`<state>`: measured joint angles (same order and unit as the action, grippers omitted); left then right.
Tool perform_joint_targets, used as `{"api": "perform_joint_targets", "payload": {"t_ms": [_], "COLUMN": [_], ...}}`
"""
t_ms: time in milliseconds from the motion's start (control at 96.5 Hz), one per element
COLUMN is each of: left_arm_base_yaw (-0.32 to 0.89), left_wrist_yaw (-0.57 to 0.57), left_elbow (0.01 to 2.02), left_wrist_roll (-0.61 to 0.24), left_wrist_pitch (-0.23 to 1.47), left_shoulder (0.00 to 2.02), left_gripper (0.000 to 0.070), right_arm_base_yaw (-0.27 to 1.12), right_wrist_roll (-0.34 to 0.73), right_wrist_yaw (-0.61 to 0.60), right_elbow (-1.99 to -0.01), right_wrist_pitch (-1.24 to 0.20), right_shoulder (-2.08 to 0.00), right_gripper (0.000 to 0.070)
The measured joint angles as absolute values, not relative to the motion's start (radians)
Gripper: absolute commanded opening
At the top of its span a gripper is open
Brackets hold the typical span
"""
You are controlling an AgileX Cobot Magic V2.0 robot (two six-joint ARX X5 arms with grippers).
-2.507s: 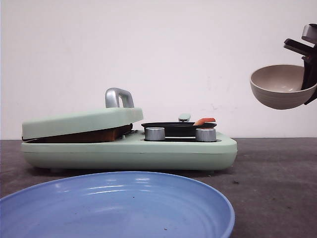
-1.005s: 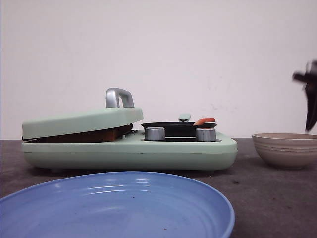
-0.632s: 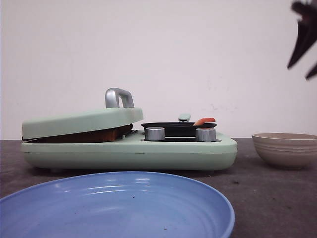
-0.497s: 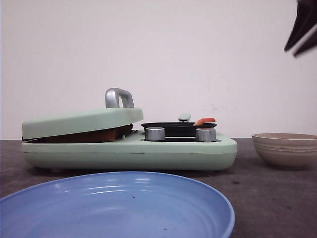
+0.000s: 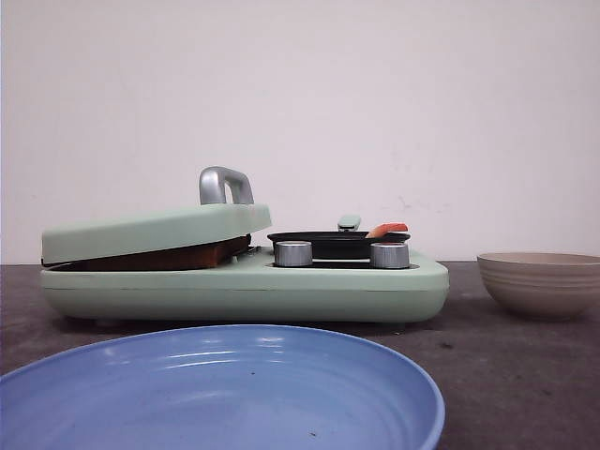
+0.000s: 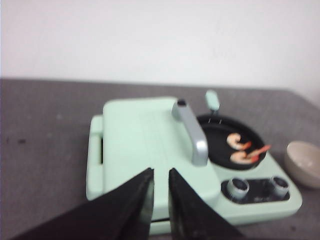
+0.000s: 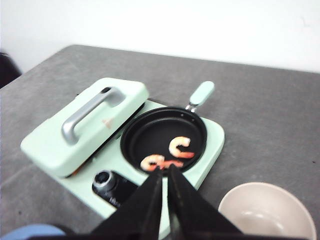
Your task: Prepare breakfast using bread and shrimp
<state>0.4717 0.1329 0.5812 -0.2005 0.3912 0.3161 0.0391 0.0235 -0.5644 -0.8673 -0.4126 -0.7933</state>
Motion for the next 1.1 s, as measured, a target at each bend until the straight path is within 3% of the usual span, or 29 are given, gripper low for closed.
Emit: {"api": "perform_joint_targets", "payload": {"t_ms": [186,321,591,819,1098], "left_arm_base_yaw": [0.472,0.472,0.472,0.472,0.472], "left_wrist_yaw": [0.154,0.159,0.189,0.185,0.185], "left_elbow": [0.456,0.379,0.372,0.372,0.372], "left_wrist_roll": [-0.207,-0.256,-0.340,-0.492,-0.527], "left_wrist_pitch": [0.375,0.421,0.532,0.534,0.534], "left_shoulder": [0.176,0.083,0.004,0.004,0.004], "left_gripper": [0.0000,0.0000,0.0000,0.0000,0.0000], "right_arm_base_yaw": [0.047,0.047,0.051,0.051,0.051], "right_wrist_roll": [0.035,0.133,0.200,0.249,0.294], "right_wrist_yaw": [-0.501,-0.491,-0.467,-0.469,-0.469], "right_elbow": [-0.526,-0.369,-0.342,-0.342,-0.342], "right_wrist_pitch": [-0.352,-0.287,-0.364,-0.355,-0.314], "right_shoulder": [-0.504,-0.372,-0.310,-0.310,-0.310], "right_gripper": [0.0004,0.0004,0.0004,0.0004,0.0004]}}
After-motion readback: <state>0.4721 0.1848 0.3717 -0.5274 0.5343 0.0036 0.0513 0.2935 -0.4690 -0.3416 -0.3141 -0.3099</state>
